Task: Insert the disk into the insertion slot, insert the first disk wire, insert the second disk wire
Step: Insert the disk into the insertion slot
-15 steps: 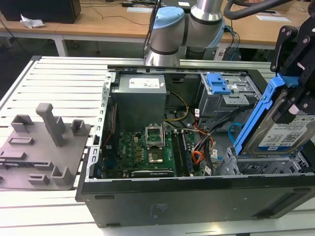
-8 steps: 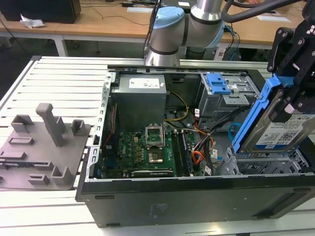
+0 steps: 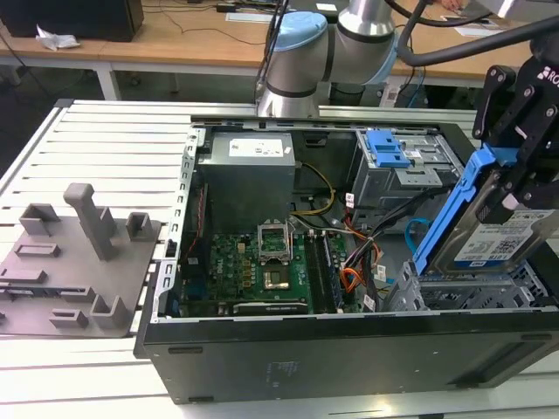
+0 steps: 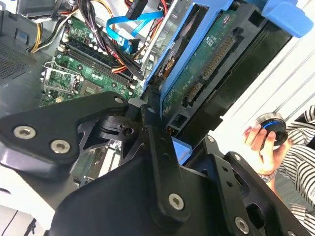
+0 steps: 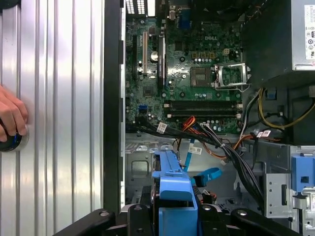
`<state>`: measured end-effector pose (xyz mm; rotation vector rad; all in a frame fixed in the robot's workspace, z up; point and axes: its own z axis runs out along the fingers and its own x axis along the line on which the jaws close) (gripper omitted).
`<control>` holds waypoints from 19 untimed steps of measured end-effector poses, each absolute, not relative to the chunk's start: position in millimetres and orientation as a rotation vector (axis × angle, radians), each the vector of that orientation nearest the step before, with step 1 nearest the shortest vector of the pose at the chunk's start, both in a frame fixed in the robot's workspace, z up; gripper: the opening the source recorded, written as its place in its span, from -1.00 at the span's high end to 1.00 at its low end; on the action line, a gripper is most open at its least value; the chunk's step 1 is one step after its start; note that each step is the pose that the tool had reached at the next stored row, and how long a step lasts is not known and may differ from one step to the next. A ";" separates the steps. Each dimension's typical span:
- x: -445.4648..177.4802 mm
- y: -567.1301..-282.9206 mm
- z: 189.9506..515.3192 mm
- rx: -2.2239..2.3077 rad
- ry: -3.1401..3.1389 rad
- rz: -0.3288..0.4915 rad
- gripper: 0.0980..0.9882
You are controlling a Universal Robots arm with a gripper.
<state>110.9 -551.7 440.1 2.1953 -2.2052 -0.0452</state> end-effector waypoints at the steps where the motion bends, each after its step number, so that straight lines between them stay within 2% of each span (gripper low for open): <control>1: 111.1 -551.5 439.1 2.196 -2.204 -0.045 0.40; 19: 113.1 -548.9 402.1 2.201 -2.198 -0.046 0.40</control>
